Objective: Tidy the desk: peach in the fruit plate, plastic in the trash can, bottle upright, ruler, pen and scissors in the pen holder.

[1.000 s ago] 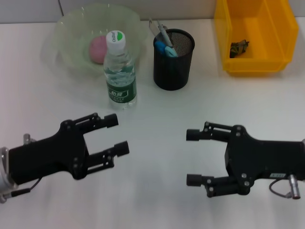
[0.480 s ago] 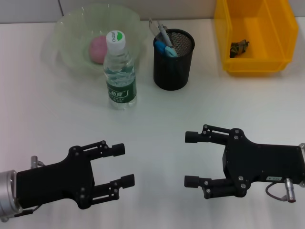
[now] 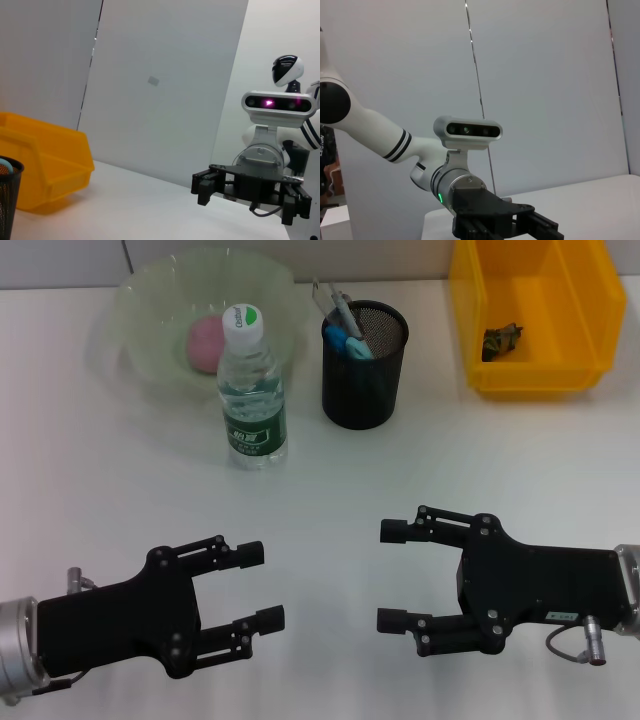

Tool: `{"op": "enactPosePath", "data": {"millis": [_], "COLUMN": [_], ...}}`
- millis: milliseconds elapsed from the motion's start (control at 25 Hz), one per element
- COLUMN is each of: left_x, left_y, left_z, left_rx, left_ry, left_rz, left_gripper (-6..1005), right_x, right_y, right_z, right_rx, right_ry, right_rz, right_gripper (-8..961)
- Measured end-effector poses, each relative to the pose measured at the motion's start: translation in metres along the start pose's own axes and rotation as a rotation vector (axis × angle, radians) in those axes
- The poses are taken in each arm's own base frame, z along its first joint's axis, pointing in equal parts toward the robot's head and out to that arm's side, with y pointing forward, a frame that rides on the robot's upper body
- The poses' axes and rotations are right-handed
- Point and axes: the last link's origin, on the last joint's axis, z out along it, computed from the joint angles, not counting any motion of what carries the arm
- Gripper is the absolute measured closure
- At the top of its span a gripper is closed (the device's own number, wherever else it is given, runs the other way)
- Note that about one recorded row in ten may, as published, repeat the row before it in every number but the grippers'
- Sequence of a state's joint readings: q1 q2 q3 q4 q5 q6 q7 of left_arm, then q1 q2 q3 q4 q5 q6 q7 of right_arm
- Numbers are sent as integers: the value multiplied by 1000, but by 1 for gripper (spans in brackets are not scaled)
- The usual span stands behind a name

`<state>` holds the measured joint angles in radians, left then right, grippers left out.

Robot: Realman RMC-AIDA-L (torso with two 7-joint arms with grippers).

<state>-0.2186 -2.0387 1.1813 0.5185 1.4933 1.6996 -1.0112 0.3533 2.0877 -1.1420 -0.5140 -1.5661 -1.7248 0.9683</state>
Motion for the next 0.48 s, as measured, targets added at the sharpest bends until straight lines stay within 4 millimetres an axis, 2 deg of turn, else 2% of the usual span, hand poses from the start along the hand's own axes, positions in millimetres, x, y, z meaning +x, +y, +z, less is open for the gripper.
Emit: {"op": "enactPosePath", "data": {"millis": [480], "left_x": [0], "left_y": [0], "left_z": [-2], "left_rx": [11], "left_ry": [4], "left_rz": [-2], "left_gripper": [301], "right_x": [-1], "right_y": [-1], "right_z": [1], "right_rx": [1], "right_ry": [-4], "right_rz": [-1], "right_gripper": [112]}}
